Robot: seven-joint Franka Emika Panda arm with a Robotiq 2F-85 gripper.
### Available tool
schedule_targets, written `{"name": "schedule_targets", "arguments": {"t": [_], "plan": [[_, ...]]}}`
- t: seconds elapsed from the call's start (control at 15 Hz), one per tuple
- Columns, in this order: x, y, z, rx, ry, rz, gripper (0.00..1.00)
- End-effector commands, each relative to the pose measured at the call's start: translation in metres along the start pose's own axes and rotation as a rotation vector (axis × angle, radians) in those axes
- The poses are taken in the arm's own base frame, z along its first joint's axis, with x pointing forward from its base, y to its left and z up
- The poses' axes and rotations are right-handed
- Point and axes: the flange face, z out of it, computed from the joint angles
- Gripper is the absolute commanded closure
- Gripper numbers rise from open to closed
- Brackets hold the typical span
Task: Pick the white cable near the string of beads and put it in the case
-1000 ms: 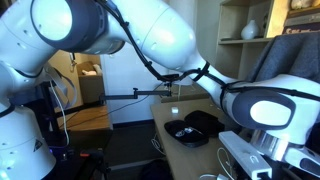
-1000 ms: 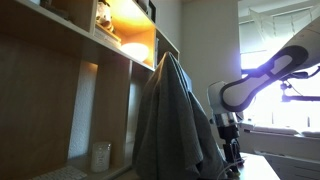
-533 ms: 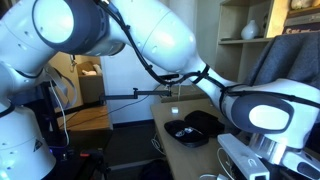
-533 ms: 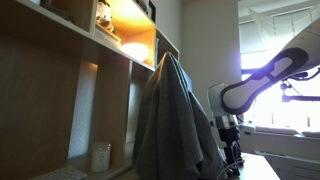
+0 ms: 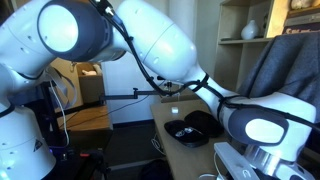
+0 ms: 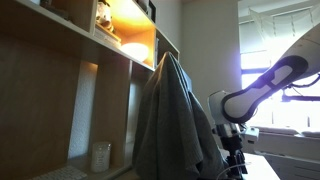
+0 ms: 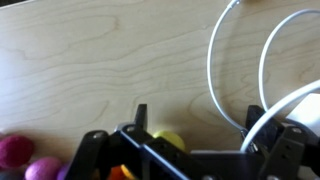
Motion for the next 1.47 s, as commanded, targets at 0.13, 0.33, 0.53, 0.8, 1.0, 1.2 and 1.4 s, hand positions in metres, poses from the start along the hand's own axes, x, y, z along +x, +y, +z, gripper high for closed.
{"name": "schedule_targets", "arguments": {"t": [0.13,0.33,0.53,0.8,1.0,1.2,1.4], "plan": [[0.005,0.003,0.001,0.009,-0.023,0.009,0.0],[0.005,0.003,0.0,0.008,-0.025,0.01,0.0],[0.004,0.003,-0.002,0.008,-0.018,0.005,0.0],[0.002,0.0,-0.008,0.007,0.013,-0.036,0.0],[-0.002,-0.005,-0.013,-0.009,0.052,-0.085,0.0],[-0.005,-0.009,-0.016,-0.026,0.1,-0.106,0.0],[-0.008,-0.012,-0.017,-0.028,0.129,-0.119,0.0]]}}
